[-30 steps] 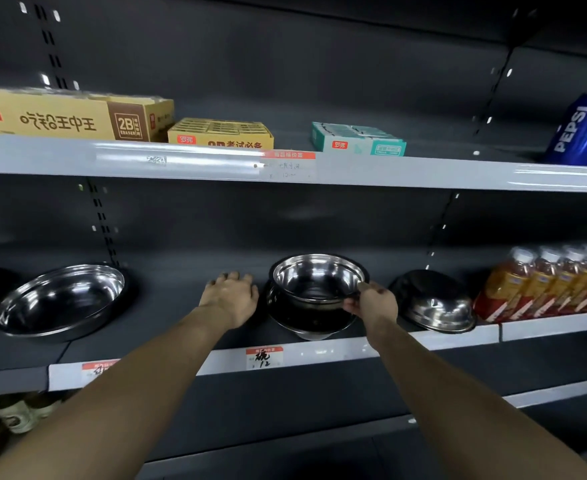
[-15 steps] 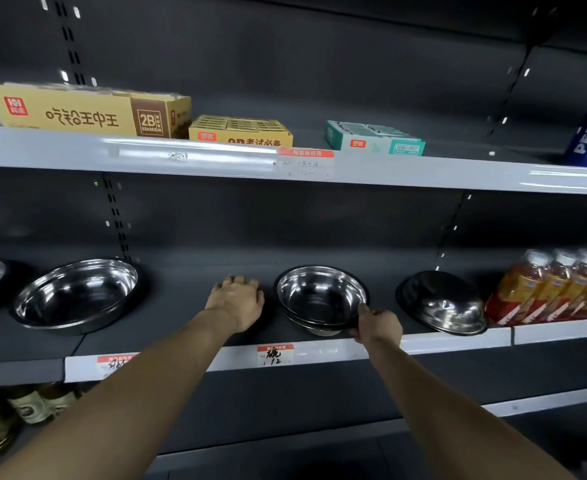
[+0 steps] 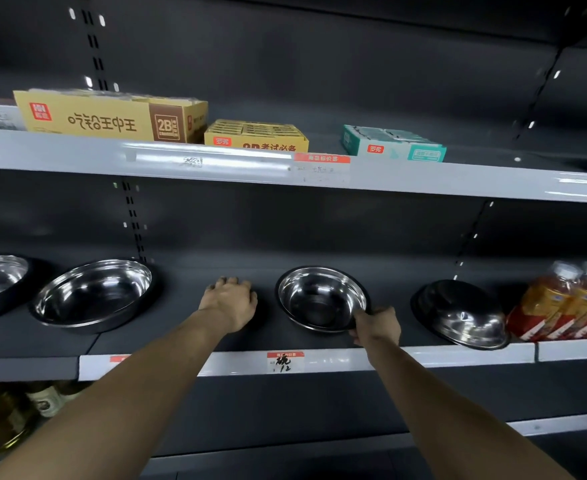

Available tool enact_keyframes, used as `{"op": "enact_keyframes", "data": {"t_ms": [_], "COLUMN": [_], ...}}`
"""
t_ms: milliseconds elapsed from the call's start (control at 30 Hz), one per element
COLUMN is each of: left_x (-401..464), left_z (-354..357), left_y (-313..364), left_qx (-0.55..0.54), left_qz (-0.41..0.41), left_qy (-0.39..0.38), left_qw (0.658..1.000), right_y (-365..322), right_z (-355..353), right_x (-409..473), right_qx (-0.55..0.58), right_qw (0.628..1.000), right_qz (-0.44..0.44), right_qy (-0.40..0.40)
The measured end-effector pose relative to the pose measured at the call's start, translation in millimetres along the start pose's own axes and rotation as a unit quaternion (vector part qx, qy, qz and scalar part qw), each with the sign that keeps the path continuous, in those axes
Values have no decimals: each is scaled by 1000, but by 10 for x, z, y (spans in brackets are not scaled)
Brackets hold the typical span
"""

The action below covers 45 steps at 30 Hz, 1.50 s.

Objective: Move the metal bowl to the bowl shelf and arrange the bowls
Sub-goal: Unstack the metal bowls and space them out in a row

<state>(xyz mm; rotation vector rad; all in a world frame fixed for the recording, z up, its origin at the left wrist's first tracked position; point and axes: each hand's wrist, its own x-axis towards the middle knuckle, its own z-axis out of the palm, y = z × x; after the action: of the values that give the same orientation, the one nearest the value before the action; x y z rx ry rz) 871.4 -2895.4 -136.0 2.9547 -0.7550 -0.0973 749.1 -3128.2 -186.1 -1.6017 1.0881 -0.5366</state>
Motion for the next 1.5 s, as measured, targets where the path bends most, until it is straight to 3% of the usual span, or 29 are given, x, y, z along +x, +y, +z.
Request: {"op": "enact_keyframes", "data": {"t_ms": [333, 567, 800, 1000, 1167, 1500], "left_x": [167, 228, 284, 482, 623, 620], "left_z": [-69, -6, 305, 550, 676, 859], "left_y": [838, 1790, 2652, 3130, 3437, 3750], "left_qx": [-19, -23, -84, -135, -243, -441], "left_qz": [94, 188, 225, 182, 122, 20], "left_qy": [18, 34, -27, -96, -138, -139], "left_qw": [995, 981, 970, 969, 952, 887], "right_y": [107, 202, 341, 451, 544, 565], "right_z": [-550, -1205, -1783, -1974, -1989, -1925], "right_x": [361, 664, 1057, 1462, 1641, 1536], "right_qx": [4, 1, 13, 37, 8, -13], "right_qw": [999, 990, 980, 989, 995, 989], "right_qz": [13, 2, 6, 26, 32, -18], "right_qy": [38, 144, 197, 141, 95, 149]}}
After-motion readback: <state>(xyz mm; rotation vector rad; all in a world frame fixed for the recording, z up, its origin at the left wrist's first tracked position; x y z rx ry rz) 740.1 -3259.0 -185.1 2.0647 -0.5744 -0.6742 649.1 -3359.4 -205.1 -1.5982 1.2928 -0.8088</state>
